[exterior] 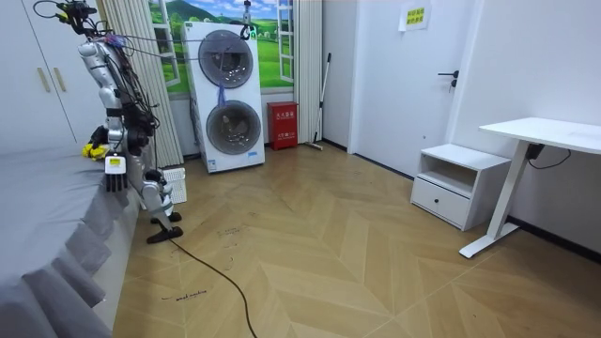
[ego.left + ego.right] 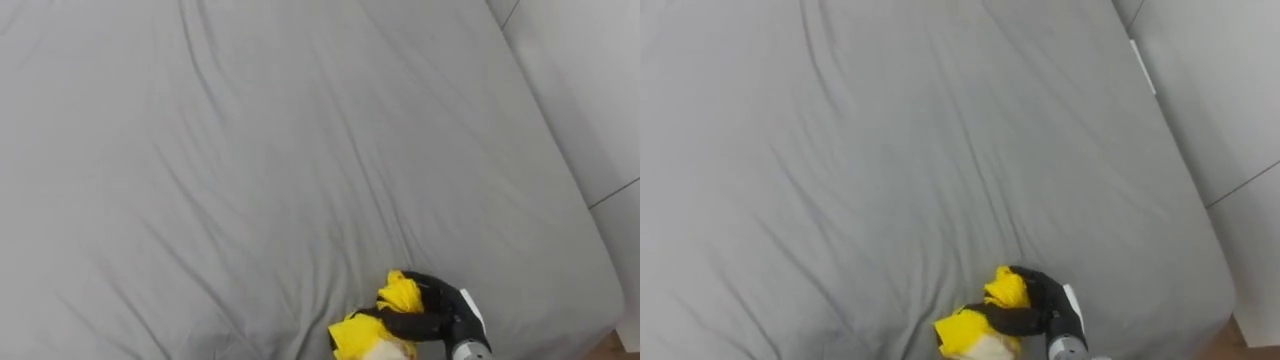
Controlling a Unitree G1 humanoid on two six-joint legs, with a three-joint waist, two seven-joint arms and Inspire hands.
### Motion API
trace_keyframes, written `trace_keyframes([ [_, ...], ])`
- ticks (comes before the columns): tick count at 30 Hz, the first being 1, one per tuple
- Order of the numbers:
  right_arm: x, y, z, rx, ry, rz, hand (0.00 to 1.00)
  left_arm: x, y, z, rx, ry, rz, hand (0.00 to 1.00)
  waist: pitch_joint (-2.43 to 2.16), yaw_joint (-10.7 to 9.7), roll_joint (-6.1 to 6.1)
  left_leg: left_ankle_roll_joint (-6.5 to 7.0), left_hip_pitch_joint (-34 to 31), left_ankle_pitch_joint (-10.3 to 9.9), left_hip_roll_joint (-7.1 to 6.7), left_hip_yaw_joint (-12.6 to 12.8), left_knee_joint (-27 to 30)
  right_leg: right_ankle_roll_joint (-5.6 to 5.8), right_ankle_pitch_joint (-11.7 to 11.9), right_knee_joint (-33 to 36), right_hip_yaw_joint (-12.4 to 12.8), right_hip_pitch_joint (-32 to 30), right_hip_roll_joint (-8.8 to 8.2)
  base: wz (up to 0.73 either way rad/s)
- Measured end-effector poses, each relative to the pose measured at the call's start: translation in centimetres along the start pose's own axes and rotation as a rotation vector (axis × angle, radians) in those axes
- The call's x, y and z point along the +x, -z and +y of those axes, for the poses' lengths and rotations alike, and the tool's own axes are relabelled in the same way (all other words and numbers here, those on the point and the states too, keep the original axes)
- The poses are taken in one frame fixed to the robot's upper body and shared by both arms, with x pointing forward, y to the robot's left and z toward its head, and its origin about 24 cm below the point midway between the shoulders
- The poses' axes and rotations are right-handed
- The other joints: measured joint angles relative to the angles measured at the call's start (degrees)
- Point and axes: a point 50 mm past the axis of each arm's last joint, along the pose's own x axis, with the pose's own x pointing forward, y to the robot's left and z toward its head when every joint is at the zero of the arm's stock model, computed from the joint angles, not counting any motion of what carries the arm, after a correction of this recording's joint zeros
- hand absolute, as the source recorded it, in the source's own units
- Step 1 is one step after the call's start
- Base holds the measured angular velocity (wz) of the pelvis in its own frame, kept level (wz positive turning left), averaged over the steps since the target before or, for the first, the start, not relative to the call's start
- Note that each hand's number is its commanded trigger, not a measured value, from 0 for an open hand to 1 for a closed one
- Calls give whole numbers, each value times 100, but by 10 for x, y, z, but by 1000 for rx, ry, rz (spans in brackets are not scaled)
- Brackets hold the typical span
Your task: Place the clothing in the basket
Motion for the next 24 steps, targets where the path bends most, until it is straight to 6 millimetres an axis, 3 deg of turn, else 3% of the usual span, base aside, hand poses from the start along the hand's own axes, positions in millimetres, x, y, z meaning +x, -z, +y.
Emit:
trace_keyframes([
  [7, -5, 14, -2, -65, 1, 61, 100, 1, -6, -1, 4, 5, -14, 0, 28, 0, 31, 2, 4, 1, 9, 32, -13, 0, 0, 3, 11, -17, 3, -1],
  [14, -4, 13, -3, -70, 9, 57, 100, 2, -8, 0, 5, 9, -19, 0, 62, 9, 7, 2, 0, 1, 9, 42, -15, 0, 0, -7, 12, -22, 2, 0],
  [24, -3, 2, -4, -58, 19, 22, 100, -1, 3, 8, 5, -14, 10, 0, 60, -6, 2, 2, 176, 1, 12, 114, -93, 2, -1, -2, 155, 59, 20, -7],
])
